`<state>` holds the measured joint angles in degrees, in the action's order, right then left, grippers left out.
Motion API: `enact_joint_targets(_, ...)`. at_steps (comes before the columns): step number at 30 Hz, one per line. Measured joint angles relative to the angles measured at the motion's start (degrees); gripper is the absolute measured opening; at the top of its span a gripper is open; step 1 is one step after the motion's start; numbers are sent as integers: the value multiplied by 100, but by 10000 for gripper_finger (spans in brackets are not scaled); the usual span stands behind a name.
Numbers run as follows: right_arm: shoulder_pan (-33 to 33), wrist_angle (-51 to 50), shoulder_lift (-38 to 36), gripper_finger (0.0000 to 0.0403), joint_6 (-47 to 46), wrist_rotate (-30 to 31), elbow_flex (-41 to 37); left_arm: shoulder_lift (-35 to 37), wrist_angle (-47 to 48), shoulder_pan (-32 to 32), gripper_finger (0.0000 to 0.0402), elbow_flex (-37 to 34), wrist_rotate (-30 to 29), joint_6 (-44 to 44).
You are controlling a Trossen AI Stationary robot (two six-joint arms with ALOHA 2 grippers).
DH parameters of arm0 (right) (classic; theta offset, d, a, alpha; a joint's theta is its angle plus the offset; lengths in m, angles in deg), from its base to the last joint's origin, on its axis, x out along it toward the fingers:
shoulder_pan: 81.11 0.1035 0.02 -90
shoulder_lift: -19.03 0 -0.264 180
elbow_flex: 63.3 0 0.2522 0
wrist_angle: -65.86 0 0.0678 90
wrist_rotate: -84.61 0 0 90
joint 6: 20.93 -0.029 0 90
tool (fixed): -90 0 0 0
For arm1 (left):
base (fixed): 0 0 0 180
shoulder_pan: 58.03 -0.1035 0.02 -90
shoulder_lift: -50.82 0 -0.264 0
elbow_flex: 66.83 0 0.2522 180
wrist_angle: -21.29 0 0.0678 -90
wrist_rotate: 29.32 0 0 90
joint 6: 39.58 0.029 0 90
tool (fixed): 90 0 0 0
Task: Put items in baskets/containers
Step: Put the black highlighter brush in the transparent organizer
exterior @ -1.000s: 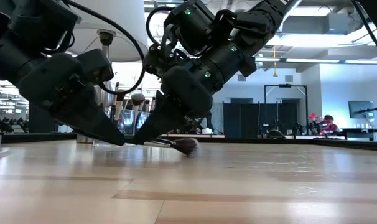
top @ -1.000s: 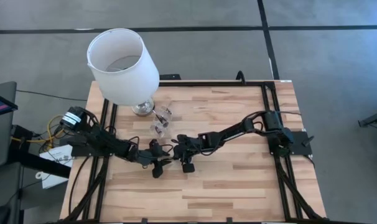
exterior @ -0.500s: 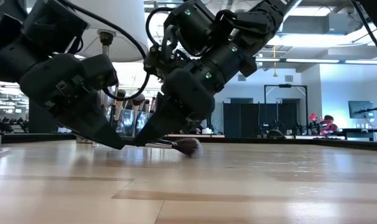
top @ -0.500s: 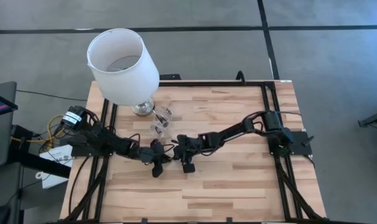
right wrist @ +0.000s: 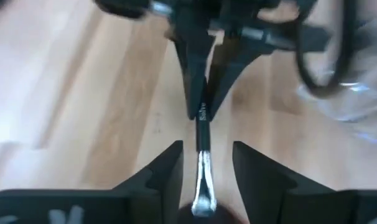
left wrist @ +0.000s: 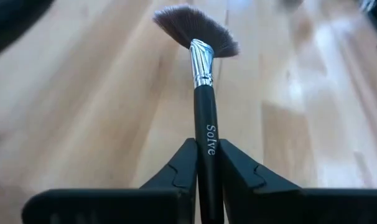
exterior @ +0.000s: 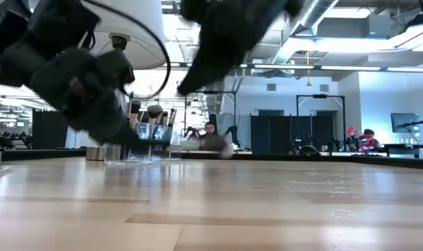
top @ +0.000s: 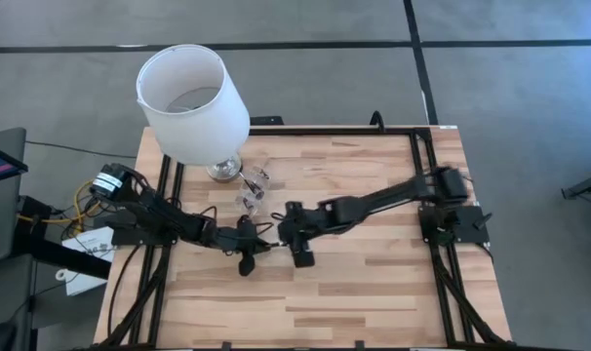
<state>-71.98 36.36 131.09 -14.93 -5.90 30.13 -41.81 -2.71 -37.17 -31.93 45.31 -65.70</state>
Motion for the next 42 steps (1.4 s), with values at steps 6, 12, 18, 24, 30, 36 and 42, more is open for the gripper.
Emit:
enact_joint_targets(6, 469, -1936, -1439, 148, -568, 1404, 412, 1056, -1, 2, 43, -18, -310, 812)
enact_joint_targets(12, 1176, -1148, -2541, 149, -1007, 3473, -869, 2369, 15, 24, 42, -241, -1134, 1830)
enact_joint_targets(18, 1093, 3484, -2361, 148, -163, 3677, -3012, 3016, -164, 24, 41, -343, -1778, 2842)
enact_joint_targets(24, 423, 7933, -1097, 145, 179, 2990, -3482, 2933, -679, 10, 41, -341, -2122, 3499)
enact_joint_targets(30, -13, 9371, -97, 145, -423, 2064, -3032, 2833, -684, -15, 41, -343, -2424, 3668)
enact_joint_targets(36, -246, 9423, 237, 145, -603, 1708, -2670, 2777, -704, -4, 42, -343, -2407, 3662)
enact_joint_targets(42, -254, 9407, 253, 144, -603, 1719, -2546, 2768, -691, 20, 42, -343, -2393, 3628)
